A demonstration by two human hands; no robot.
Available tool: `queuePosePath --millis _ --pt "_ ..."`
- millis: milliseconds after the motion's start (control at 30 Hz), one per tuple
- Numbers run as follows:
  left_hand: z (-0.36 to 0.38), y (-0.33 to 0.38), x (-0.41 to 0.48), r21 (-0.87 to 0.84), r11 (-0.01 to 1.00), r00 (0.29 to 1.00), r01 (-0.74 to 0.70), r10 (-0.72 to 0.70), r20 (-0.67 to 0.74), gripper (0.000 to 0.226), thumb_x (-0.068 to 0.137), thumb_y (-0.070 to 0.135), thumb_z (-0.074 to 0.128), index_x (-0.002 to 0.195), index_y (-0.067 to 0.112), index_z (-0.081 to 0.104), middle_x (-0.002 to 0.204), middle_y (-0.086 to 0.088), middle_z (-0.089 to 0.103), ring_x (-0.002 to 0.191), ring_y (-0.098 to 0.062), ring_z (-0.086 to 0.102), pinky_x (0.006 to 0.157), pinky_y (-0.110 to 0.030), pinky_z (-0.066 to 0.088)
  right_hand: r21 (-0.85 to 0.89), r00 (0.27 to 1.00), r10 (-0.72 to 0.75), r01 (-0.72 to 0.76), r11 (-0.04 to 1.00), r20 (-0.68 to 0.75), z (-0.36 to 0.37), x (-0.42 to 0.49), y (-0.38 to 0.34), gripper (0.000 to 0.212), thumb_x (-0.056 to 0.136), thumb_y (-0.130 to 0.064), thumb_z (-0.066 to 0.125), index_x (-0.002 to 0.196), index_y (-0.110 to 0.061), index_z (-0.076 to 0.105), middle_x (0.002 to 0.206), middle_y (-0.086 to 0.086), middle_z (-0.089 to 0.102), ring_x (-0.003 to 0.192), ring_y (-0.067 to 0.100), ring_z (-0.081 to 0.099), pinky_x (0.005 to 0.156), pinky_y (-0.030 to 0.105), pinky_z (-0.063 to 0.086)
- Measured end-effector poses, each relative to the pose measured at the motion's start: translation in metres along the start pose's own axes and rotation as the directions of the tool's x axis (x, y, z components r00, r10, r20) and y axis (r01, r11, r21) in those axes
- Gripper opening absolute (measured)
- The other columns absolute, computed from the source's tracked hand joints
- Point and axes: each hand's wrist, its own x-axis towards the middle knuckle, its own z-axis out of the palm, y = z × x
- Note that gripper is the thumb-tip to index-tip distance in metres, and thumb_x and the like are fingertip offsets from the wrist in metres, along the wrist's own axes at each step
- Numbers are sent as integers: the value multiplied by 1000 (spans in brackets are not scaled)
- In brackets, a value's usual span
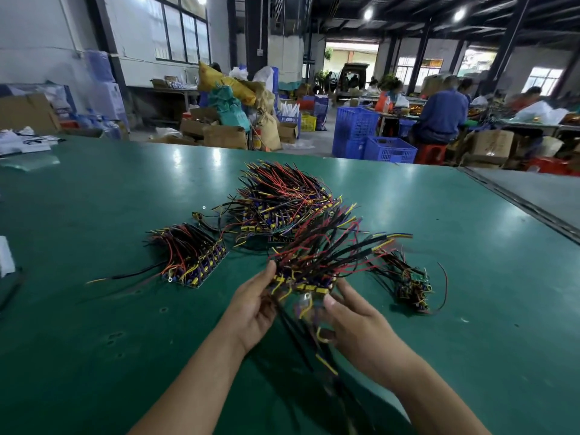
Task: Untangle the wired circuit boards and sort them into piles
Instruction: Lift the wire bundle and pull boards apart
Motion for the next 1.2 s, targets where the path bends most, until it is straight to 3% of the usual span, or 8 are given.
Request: queuePosePath --millis 267,333,467,533,667,767,967,1200 --pt "-5 0 0 102 990 992 -97 89 89 22 69 13 70 88 4 62 75 -7 72 61 -15 69 58 -26 60 93 986 11 4 996 -165 -3 1 -9 9 88 -1 58 92 -9 56 71 4 70 52 15 67 43 21 50" --pt "-3 0 -2 107 988 988 -108 94 122 32 67 6 70 96 0 59 80 -10 70 63 -19 67 61 -29 60 20 965 -22 28 999 -260 -9 3 -8 20 92 6 51 78 -8 56 50 -2 59 35 7 54 33 14 38" --pt "-1 -4 -3 137 982 985 -132 115 127 25 84 -8 58 108 0 56 76 -10 70 55 -19 65 51 -31 58 6 954 -40 44 999 -297 -16 9 -4 27 88 8 52 71 -8 65 54 2 61 37 8 52 35 19 43" --pt "-1 -6 -2 167 972 984 -164 149 98 24 87 -6 57 109 3 58 76 -7 72 57 -18 67 50 -31 57 -50 936 -45 29 998 -349 -20 10 -2 23 89 4 55 72 -12 60 45 -3 51 30 8 40 31 15 31" --pt "-4 -14 3 412 873 962 -262 268 43 14 91 12 63 101 21 67 89 2 75 84 -15 70 78 -34 55 -103 936 -72 39 994 -345 -23 13 2 30 90 -1 54 67 -16 64 48 -1 53 35 12 45 35 17 34" --pt "-4 -20 1 540 770 928 -340 367 61 17 98 23 54 90 31 67 86 14 71 86 0 64 76 -14 48 -92 952 -83 58 994 -294 -20 11 1 49 91 4 49 54 -22 69 51 -1 59 39 10 54 38 19 42" --pt "-3 -27 1 608 691 890 -390 453 57 29 100 40 43 77 24 50 83 4 45 70 -4 41 61 -15 38 -196 921 -102 29 980 -375 -19 16 9 12 97 -6 53 92 -11 63 58 6 56 38 16 42 40 19 32" --pt "-2 -24 7 511 832 925 -215 341 -166 37 100 43 44 72 20 38 70 9 33 61 -6 32 56 -22 24 -398 947 -213 104 911 -239 -21 17 20 12 96 -12 58 91 -13 69 58 -6 53 49 9 43 42 18 37"
